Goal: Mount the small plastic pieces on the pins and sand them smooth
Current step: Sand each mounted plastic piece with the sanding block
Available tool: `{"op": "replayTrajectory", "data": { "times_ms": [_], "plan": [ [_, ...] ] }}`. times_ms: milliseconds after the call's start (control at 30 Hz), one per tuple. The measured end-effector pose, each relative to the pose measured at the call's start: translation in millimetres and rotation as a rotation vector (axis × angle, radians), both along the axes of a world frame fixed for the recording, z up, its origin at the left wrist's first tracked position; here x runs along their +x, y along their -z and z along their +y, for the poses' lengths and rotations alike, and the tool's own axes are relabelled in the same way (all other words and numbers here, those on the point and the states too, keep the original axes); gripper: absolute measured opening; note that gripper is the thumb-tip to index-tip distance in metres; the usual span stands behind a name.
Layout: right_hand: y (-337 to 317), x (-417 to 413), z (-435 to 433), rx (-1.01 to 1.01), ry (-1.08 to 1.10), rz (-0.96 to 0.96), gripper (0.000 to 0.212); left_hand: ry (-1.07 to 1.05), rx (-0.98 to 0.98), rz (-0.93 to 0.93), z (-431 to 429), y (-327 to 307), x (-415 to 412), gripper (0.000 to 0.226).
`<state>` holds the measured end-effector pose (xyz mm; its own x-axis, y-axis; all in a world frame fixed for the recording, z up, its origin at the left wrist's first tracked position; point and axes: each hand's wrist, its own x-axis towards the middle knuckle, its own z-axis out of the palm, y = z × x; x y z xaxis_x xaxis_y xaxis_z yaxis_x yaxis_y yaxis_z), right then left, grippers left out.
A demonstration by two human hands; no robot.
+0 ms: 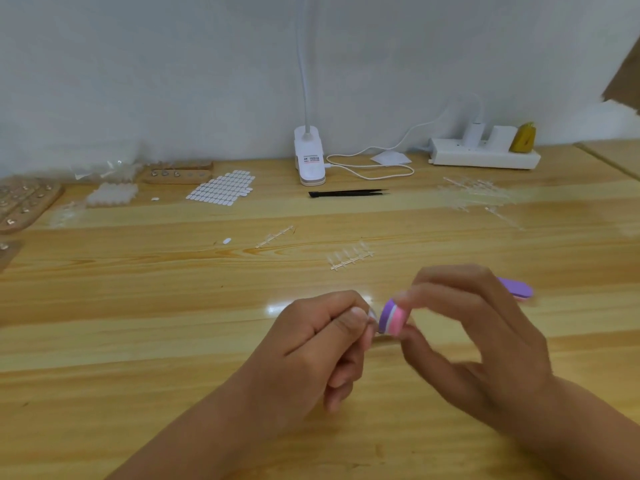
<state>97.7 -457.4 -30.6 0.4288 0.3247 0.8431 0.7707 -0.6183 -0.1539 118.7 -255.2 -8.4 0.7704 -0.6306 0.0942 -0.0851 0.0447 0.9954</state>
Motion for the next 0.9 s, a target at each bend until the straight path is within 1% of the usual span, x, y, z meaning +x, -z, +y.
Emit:
{"op": "replayTrajectory", "data": {
  "times_ms": [67,167,267,333,400,467,533,600,633,700,767,833,900],
  "plan": [
    [3,-2,1,-0.045,-0.035,0.003,0.023,-0.002,0.006,-0.022,-1,1,-2,0.029],
    [2,3,-7,-0.047,0.014,0.037,0.023,-0.036,-0.01,-0.038,0,1,-2,0.029],
    [-2,0,-1,-0.006,0.013,-0.012,0.024,-0.052,-0.021,-0.039,-1,1,-3,0.029],
    [1,-2,2,-0.05,-0.013,-0.025,0.024,-0.043,-0.014,-0.05,-2,3,-3,0.029],
    [3,5,-7,-0.06,0.055,0.023,0.022,-0.05,-0.033,-0.077,0,4,-2,0.029],
    [2,18,-22,-0.023,0.263,0.101,0.021,-0.096,-0.044,-0.158,2,4,0,0.028],
    [3,27,-36,-0.064,0.481,0.307,0.021,-0.17,-0.035,-0.253,2,4,2,0.026],
    [7,29,-39,-0.154,0.578,0.536,0.025,-0.247,-0.015,-0.307,1,6,3,0.023],
    [10,28,-38,-0.164,0.587,0.558,0.029,-0.284,0.013,-0.343,1,6,3,0.02],
    [5,22,-30,-0.081,0.526,0.481,0.031,-0.347,0.082,-0.45,-1,6,3,0.014],
    [-7,13,-15,0.048,0.336,0.425,0.027,-0.39,0.127,-0.53,-3,6,2,0.008],
    [-13,2,-1,0.094,0.166,0.434,0.024,-0.41,0.147,-0.559,-5,7,2,0.007],
    [-14,-3,8,0.111,0.103,0.437,0.019,-0.409,0.148,-0.547,-5,8,2,0.007]
  ]
}}
